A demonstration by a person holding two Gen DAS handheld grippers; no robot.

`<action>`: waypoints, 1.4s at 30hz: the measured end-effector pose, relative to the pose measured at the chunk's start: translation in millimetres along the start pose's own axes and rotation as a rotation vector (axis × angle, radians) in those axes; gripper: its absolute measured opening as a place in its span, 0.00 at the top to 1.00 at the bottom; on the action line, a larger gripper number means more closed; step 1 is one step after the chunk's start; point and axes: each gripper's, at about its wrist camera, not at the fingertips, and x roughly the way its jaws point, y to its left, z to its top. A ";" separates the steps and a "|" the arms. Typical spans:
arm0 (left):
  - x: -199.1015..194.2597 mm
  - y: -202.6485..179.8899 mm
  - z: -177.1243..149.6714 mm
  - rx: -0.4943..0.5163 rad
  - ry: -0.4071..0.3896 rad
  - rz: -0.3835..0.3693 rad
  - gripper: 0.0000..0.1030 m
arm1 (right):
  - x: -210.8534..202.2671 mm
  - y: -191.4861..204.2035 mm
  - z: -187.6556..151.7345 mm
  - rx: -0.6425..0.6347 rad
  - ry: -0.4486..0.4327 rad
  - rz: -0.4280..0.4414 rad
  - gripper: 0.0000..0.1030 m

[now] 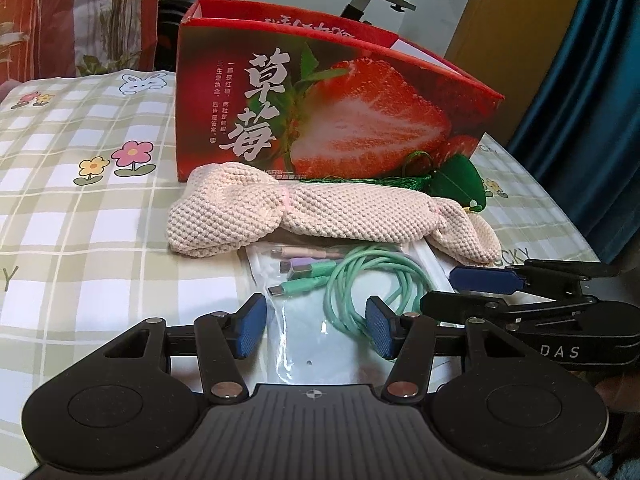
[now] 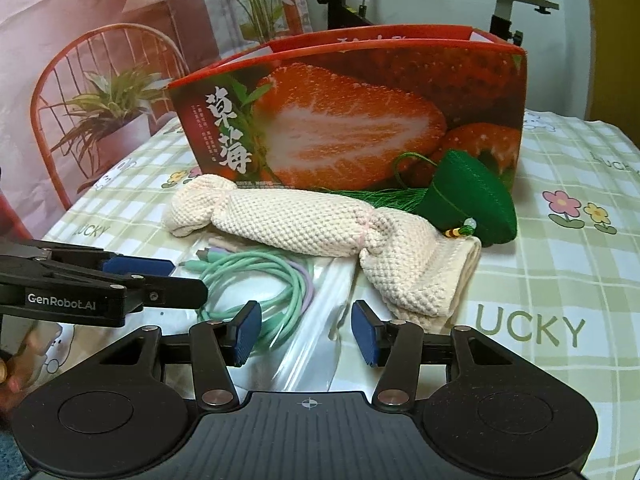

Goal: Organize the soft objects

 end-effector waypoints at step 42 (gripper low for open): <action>-7.3 14.3 1.4 -0.076 0.016 0.013 0.50 | 0.5 -8.7 1.9 0.070 0.009 0.027 0.72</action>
